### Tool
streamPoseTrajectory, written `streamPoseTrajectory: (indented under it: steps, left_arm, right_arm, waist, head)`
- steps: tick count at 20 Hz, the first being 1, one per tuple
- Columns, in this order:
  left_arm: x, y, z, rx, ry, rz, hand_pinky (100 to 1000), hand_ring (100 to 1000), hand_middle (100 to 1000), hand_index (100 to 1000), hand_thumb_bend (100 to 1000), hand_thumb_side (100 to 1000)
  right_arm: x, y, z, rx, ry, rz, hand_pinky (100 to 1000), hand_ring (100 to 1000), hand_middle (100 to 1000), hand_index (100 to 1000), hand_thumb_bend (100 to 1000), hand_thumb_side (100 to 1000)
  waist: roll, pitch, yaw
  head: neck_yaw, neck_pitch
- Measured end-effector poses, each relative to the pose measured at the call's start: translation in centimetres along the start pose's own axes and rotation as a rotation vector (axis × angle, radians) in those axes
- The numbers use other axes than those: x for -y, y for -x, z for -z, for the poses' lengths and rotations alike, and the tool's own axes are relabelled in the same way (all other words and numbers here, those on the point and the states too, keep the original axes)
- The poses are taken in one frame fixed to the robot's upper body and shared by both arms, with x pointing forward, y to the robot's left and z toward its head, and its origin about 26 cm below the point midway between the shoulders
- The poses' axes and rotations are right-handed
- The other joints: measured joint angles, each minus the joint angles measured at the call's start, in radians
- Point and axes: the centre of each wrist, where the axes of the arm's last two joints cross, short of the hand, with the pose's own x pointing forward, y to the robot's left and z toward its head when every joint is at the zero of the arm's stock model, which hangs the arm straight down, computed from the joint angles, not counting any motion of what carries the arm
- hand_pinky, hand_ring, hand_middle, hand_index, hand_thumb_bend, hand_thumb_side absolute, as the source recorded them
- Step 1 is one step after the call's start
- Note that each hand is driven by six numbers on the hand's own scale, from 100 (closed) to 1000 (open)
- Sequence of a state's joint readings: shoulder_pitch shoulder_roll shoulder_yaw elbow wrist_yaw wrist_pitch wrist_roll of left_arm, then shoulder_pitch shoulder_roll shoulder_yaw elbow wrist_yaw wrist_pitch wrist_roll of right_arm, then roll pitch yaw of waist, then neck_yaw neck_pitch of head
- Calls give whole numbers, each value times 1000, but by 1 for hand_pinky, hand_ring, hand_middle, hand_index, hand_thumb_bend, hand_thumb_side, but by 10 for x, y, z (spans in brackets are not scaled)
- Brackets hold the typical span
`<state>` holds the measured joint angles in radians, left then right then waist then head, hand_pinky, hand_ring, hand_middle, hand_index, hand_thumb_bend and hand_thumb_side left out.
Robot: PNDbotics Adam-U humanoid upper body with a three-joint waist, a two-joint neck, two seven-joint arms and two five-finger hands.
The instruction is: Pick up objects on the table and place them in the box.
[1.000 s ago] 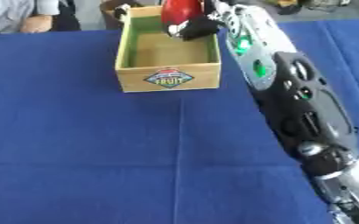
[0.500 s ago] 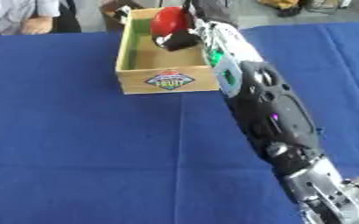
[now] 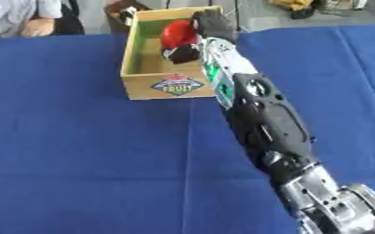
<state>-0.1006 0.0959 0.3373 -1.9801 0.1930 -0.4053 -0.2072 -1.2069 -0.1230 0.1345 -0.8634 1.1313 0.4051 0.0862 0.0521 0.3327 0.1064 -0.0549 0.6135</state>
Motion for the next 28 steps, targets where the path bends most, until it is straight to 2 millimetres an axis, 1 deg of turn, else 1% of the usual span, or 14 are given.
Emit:
streamPoseTrajectory:
  steps: [1,2,3,4,5,6,8,9,10,13,19,23,25,28]
  left_arm:
    - [0,0,0,0,1,0,411,532,547,826,460,837]
    - [0,0,0,0,2,0,411,532,547,826,460,837]
    - [0,0,0,0,3,0,411,532,546,826,459,835]
    - [0,0,0,0,3,0,411,532,546,826,459,835]
    - [0,0,0,0,3,0,411,532,546,826,459,834]
    - [0,0,0,0,3,0,411,531,546,826,458,834]
    - [0,0,0,-1,3,-1,411,531,546,826,458,833]
    - [0,0,0,-1,3,-1,411,531,546,826,458,832]
    - [0,0,0,-1,3,-1,411,531,546,826,458,832]
    - [0,0,0,-1,3,-1,412,531,545,826,457,831]
    - [0,0,0,-1,3,-1,412,530,545,826,456,830]
    - [0,0,0,-1,3,-1,412,530,545,826,456,830]
    - [0,0,0,-2,3,0,413,530,545,826,456,831]
    - [0,0,-1,-4,3,1,413,529,545,826,456,833]
  right_arm:
    - [-1,0,0,-6,1,0,720,698,387,493,410,577]
    - [-2,0,0,-9,0,0,720,698,387,493,410,577]
    - [-3,-1,1,-10,-3,-1,729,722,427,542,494,616]
    - [-3,-1,1,-8,-8,-2,735,735,449,580,538,631]
    - [-2,-1,1,-4,-16,-2,743,750,473,631,558,649]
    - [-2,-1,1,0,-27,-3,755,777,527,703,566,677]
    - [-3,-2,1,8,-54,-2,766,798,573,752,576,703]
    - [-4,-3,1,13,-67,-1,796,845,684,840,591,727]
    - [-4,-4,1,18,-81,0,808,863,717,865,612,756]
    - [-3,-5,0,25,-102,6,834,892,761,894,643,782]
    - [10,-11,-1,46,-87,40,840,893,737,881,626,800]
    - [27,-12,-3,77,-35,78,845,892,723,870,588,822]
    - [40,-11,-5,95,8,101,846,892,720,868,576,828]
    - [60,-10,-10,127,75,141,847,890,711,861,523,846]
  waist:
    - [0,0,0]
    - [0,0,1]
    - [-1,1,3]
    - [-1,1,4]
    - [-1,1,4]
    - [-1,1,4]
    - [-2,1,4]
    - [-2,1,4]
    - [-2,1,4]
    - [-2,1,4]
    - [-2,1,3]
    - [-2,1,-2]
    - [-2,0,-3]
    - [-2,-1,-7]
  head:
    - [0,0]
    - [-1,0]
    - [-1,-1]
    - [-2,-1]
    - [-2,-1]
    - [-3,-1]
    - [-4,-1]
    - [-4,-1]
    - [-4,-2]
    - [-5,-3]
    - [-4,-3]
    - [-1,-3]
    - [1,-3]
    - [4,-3]
